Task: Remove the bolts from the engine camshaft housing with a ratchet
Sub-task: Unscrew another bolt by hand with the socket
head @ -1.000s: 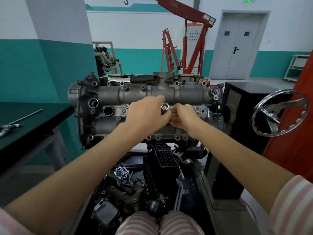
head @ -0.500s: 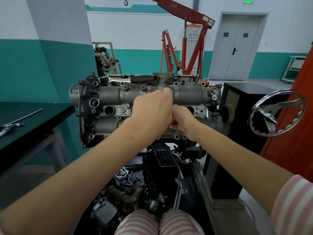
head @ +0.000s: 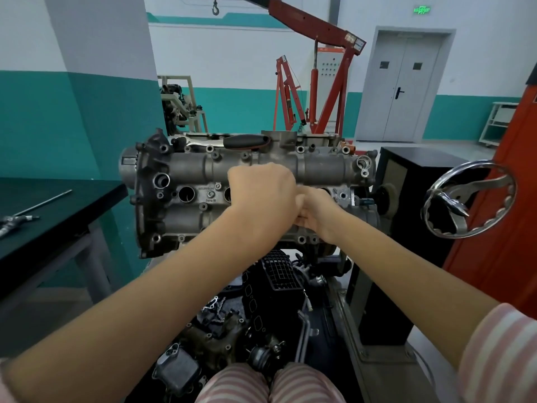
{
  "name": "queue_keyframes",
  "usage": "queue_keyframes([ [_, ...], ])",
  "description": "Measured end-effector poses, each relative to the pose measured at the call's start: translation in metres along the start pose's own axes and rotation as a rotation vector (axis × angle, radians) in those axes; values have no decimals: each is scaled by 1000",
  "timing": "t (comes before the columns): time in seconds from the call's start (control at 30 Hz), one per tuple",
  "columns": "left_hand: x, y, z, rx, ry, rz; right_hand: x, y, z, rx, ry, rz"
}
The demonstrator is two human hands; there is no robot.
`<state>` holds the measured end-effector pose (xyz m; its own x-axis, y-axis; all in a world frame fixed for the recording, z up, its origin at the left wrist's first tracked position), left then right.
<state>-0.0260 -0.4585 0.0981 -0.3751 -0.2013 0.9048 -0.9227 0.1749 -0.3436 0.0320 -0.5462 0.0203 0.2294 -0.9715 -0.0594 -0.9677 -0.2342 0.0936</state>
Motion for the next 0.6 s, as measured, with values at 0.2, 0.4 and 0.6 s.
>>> queue_keyframes([
  [0.2,-1,-11,-3,-5,165,-30,-10,9,-1,-45,-45,-81],
  [0.4,-21,-16,-13,30,782,-357,-34,6,8,-92,-459,-187],
  [0.6,-46,6,6,203,2106,-958,-45,2,-5,-66,-518,-195],
])
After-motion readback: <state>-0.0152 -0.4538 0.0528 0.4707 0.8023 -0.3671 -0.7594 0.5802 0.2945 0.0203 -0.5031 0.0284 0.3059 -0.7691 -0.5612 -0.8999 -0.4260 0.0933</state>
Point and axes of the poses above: each hand's wrist, its own y-axis away from the middle knuckle, its own x-axis out of the back of the hand, z = x × y, the point moved 6 cm from there along -y, towards the middle knuckle, and after that the axes turned 14 degrees about -z, right-handed, at the moved point
